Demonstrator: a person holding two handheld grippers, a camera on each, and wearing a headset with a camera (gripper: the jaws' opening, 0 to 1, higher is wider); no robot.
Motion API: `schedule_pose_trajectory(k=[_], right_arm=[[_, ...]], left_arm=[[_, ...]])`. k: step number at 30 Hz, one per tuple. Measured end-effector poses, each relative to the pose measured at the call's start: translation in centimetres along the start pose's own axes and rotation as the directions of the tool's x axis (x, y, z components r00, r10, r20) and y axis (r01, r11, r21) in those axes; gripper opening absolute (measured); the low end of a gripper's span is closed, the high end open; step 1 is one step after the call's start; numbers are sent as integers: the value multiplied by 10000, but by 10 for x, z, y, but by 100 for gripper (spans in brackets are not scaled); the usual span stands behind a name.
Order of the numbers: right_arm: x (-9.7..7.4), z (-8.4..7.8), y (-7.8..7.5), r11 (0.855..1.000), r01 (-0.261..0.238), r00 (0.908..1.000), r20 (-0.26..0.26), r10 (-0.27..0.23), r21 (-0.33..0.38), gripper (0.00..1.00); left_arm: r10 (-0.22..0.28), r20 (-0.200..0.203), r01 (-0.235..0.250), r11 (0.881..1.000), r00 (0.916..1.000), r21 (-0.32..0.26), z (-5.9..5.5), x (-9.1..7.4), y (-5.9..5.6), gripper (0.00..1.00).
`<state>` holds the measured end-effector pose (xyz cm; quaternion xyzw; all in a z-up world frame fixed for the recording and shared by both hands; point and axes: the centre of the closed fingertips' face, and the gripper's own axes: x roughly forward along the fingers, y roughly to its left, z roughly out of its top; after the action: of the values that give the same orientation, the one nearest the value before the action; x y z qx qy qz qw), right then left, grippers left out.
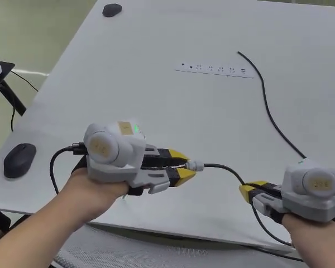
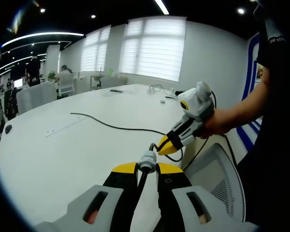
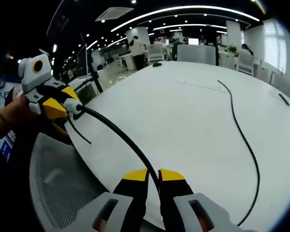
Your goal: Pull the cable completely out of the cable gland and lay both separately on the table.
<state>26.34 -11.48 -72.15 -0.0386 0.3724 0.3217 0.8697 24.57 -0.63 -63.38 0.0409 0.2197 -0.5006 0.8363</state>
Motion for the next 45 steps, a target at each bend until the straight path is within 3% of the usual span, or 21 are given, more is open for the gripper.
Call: schedule_pose_trajectory(k=[6, 12, 16, 22, 23, 25, 30, 39, 45], right_arm=[[-5, 2, 6, 9983, -13, 10000, -31, 11, -577, 11], [-12, 20, 15, 9872, -83, 9997, 215, 118, -1595, 21], [-13, 35, 31, 9672, -344, 9982, 390, 457, -2517, 27], [-11, 49, 51, 9143, -532, 9959, 462, 782, -4016, 28], [-10, 53, 59, 8993, -685, 9937, 502, 998, -4319, 28], [-9, 55, 63, 8944, -665, 9935, 535, 1003, -4423, 27], [-6, 61, 75, 8502, -807, 9909, 507, 1250, -5203, 24], [-6, 68, 88, 8351, -1065, 9836, 657, 1680, -5398, 13], [-5, 69, 93, 8143, -1106, 9817, 650, 1788, -5698, 10]], left_arm=[[94, 65, -93, 9998, 9999, -185, 0, 0, 2, 15], [133, -7, -134, 9996, 9999, -251, -2, -1, 2, 15], [178, -15, -178, 9994, 9998, -306, -4, -1, 3, 15], [136, -56, -138, 9992, 9999, -364, -5, -1, 1, 15], [119, -58, -121, 9992, 9999, -370, -5, -2, 1, 15], [100, -61, -102, 9990, 9999, -427, -5, -2, 0, 15], [37, -131, -42, 9991, 9999, -426, -7, -1, -1, 15], [32, -159, -39, 9991, 9999, -420, -9, 0, -2, 15], [-6, -188, -1, 9992, 9998, -401, -10, 0, -3, 15]])
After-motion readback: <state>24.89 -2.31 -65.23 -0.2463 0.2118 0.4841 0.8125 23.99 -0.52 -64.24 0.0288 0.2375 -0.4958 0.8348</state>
